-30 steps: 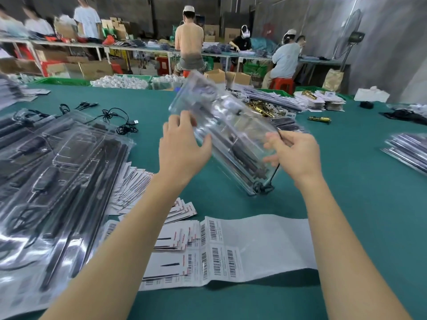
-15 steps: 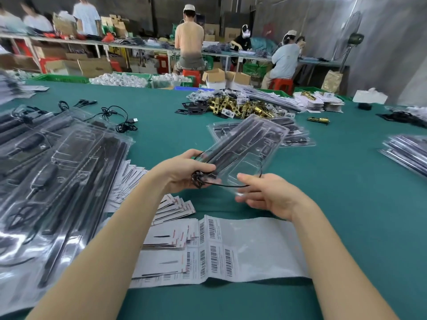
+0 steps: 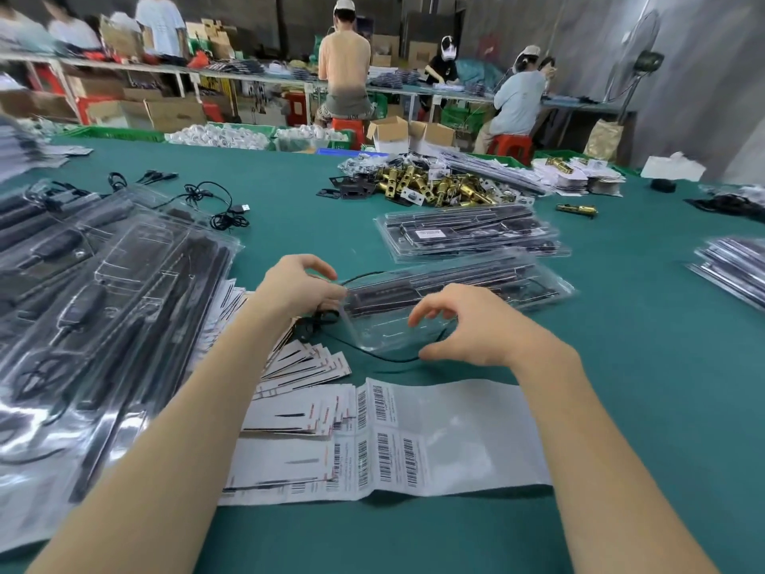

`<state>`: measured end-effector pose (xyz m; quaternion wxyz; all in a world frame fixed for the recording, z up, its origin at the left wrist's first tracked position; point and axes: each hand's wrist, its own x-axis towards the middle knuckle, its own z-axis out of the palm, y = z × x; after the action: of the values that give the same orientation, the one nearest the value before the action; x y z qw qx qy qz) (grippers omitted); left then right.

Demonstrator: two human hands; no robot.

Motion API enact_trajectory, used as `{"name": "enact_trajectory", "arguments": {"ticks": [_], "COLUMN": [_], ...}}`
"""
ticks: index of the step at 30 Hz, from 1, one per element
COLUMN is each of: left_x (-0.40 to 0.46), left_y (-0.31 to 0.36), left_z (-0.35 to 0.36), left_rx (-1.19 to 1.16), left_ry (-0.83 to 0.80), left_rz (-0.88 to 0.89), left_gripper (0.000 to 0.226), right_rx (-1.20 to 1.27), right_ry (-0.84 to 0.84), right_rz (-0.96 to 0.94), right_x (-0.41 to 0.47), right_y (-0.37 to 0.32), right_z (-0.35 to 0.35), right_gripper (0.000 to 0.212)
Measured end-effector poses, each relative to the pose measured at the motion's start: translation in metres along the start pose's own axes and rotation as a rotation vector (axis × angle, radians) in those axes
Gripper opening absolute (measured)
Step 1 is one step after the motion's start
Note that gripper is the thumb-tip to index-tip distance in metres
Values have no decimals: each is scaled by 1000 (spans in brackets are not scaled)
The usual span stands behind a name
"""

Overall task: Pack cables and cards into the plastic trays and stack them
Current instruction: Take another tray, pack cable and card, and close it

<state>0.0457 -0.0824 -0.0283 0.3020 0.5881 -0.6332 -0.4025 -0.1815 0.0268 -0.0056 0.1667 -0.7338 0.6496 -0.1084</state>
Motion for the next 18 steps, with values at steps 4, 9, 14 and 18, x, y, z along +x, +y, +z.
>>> {"name": "enact_trajectory", "arguments": {"ticks": [4, 9, 14, 18], "left_x": [-3, -17, -27, -30], "left_y": [10, 29, 37, 49], "left_z": [-15, -32, -45, -50], "left_rx": [259, 624, 574, -14], "left_ry": [24, -377, -283, -408], "left_rz": [94, 32, 96, 107], "left_gripper": [13, 31, 3, 16], "right_rx": [-14, 42, 27, -50], "right_ry": [166, 377, 503, 616], "right_rz": [-48, -117, -73, -20], "right_x": [8, 12, 17, 25], "right_y": [9, 16, 5, -15], "right_z": [17, 40, 53, 63], "right_gripper": [25, 16, 14, 19]}}
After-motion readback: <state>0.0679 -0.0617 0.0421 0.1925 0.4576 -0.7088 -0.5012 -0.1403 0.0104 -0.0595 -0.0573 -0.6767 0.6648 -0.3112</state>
